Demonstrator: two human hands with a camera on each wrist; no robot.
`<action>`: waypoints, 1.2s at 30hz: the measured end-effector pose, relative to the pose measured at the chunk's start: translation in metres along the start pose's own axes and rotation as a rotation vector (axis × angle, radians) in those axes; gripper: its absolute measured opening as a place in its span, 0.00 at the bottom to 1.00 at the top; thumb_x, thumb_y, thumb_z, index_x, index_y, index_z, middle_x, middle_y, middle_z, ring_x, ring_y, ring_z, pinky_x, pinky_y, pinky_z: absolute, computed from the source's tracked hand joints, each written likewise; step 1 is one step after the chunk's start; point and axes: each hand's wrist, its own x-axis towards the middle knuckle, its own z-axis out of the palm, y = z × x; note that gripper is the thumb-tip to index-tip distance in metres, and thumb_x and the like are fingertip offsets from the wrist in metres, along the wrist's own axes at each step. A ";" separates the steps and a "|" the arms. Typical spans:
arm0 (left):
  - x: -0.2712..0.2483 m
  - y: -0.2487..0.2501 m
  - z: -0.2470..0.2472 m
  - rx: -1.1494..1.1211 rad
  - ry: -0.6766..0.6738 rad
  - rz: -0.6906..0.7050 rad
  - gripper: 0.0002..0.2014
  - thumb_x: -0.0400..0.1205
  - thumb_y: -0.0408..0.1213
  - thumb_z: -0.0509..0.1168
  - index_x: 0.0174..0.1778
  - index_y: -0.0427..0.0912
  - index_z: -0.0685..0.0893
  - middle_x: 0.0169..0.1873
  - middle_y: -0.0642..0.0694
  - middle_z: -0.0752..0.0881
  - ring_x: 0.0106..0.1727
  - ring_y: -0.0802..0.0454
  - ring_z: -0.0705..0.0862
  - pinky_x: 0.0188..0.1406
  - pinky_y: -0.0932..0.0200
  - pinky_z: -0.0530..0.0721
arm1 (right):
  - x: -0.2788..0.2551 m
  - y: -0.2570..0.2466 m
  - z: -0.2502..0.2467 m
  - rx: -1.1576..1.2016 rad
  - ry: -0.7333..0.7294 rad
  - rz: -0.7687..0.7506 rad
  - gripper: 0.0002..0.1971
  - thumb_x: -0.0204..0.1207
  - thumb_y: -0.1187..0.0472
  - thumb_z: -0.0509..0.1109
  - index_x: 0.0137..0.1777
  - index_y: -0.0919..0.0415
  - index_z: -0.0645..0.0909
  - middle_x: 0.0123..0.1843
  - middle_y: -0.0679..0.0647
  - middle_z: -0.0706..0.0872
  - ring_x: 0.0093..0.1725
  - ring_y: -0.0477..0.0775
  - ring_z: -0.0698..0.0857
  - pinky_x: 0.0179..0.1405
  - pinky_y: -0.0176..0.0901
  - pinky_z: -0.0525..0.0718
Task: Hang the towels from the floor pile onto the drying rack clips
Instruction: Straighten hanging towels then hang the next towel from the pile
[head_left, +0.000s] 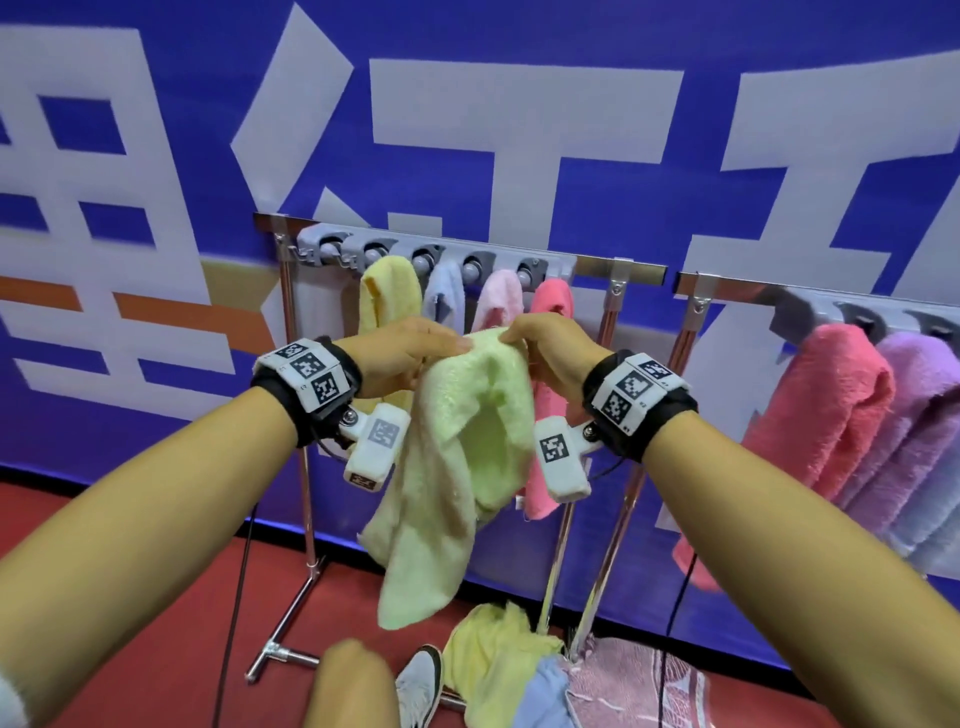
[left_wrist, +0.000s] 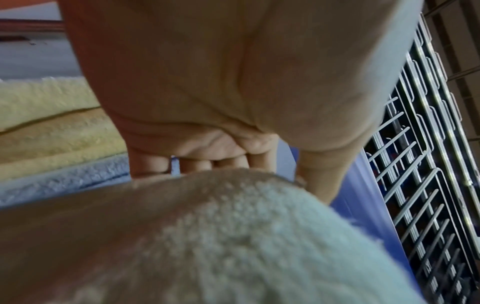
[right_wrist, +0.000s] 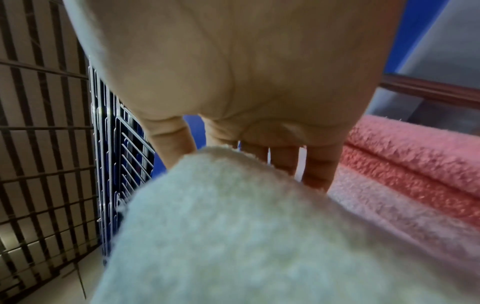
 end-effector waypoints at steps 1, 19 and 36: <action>-0.002 0.000 -0.006 -0.016 0.010 0.002 0.08 0.78 0.41 0.71 0.36 0.42 0.91 0.33 0.46 0.89 0.35 0.53 0.88 0.40 0.59 0.86 | 0.005 0.000 0.006 -0.003 -0.012 0.007 0.04 0.67 0.65 0.70 0.34 0.60 0.77 0.31 0.55 0.78 0.35 0.57 0.77 0.36 0.47 0.75; -0.013 -0.025 -0.145 0.062 0.676 0.242 0.02 0.84 0.37 0.69 0.45 0.46 0.83 0.41 0.49 0.84 0.40 0.57 0.81 0.42 0.65 0.80 | 0.107 -0.039 0.154 0.107 -0.224 0.127 0.15 0.80 0.58 0.68 0.62 0.66 0.83 0.57 0.64 0.88 0.51 0.59 0.88 0.46 0.46 0.88; -0.002 -0.079 -0.221 0.218 0.978 0.418 0.18 0.78 0.27 0.66 0.59 0.51 0.88 0.51 0.53 0.90 0.53 0.56 0.87 0.56 0.54 0.87 | 0.183 -0.081 0.223 -0.158 -0.180 0.001 0.23 0.81 0.72 0.62 0.76 0.73 0.68 0.57 0.73 0.81 0.47 0.59 0.80 0.49 0.51 0.80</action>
